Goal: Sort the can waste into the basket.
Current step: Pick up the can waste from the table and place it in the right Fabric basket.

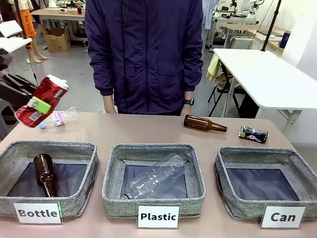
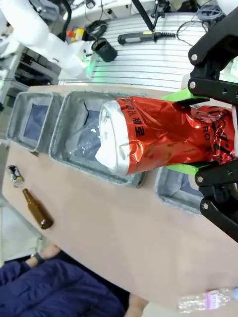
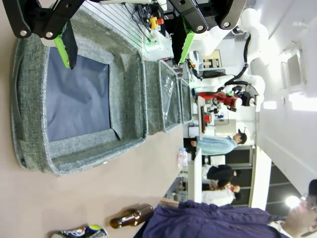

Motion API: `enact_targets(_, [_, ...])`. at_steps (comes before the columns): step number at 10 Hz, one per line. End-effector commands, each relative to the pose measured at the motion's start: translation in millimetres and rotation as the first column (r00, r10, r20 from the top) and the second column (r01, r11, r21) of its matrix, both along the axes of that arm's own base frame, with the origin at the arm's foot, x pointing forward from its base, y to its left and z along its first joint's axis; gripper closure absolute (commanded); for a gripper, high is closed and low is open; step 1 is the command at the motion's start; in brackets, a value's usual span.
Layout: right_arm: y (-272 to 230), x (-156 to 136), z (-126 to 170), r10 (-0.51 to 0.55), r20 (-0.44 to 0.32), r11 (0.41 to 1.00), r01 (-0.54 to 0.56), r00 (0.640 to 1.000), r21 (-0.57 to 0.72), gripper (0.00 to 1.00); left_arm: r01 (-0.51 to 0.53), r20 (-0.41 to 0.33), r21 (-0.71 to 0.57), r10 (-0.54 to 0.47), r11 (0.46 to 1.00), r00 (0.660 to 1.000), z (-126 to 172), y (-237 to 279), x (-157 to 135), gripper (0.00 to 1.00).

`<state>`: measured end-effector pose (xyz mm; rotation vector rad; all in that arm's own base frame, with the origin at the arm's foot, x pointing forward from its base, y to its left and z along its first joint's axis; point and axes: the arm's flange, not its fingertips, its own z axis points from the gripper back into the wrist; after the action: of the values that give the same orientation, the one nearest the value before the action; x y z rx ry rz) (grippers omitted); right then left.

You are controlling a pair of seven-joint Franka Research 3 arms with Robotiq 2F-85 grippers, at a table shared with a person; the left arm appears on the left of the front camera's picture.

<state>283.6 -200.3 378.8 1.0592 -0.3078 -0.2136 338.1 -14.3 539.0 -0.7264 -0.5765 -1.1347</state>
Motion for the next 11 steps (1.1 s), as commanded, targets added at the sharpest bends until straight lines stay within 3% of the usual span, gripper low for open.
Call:
enact_targets(1, [-29,-21,26,0.011,-0.023,0.999,-0.012,1.0,-0.043,0.0,0.036,0.097,0.046,-0.04,0.998,0.995,18,-79,-31,0.48])
enact_targets(3, [-81,-53,40,-0.048,-0.046,0.999,0.047,0.998,-0.026,0.0,0.158,0.166,0.005,-0.156,0.987,0.974,46,-156,-47,0.48])
enact_targets(4, [-97,-65,42,-0.075,-0.058,0.997,0.075,0.995,-0.013,0.0,0.212,0.166,0.012,-0.21,0.977,0.963,58,-205,-50,0.48])
enact_targets(6, [-139,-107,45,-0.186,-0.064,0.981,0.188,0.981,0.038,0.0,0.197,0.126,0.031,-0.199,0.98,0.972,63,-331,-49,0.48])
enact_targets(7, [-153,-126,42,-0.189,-0.073,0.978,0.194,0.979,0.075,0.0,0.245,0.176,0.034,-0.247,0.969,0.953,58,-386,-48,0.48])
enact_targets(8, [-164,-144,36,-0.229,-0.086,0.969,0.235,0.97,0.072,0.0,0.327,0.181,0.047,-0.33,0.944,0.927,48,-435,-43,0.48])
enact_targets(10, [-185,-178,25,-0.264,-0.072,0.955,0.271,0.962,0.121,0.0,0.351,0.2,0.086,-0.362,0.932,0.911,16,-515,-24,0.48])
enact_targets(11, [-194,-191,21,-0.231,-0.067,0.958,0.239,0.971,0.161,0.0,0.347,0.191,0.112,-0.363,0.931,0.912,-4,-541,-19,0.48])
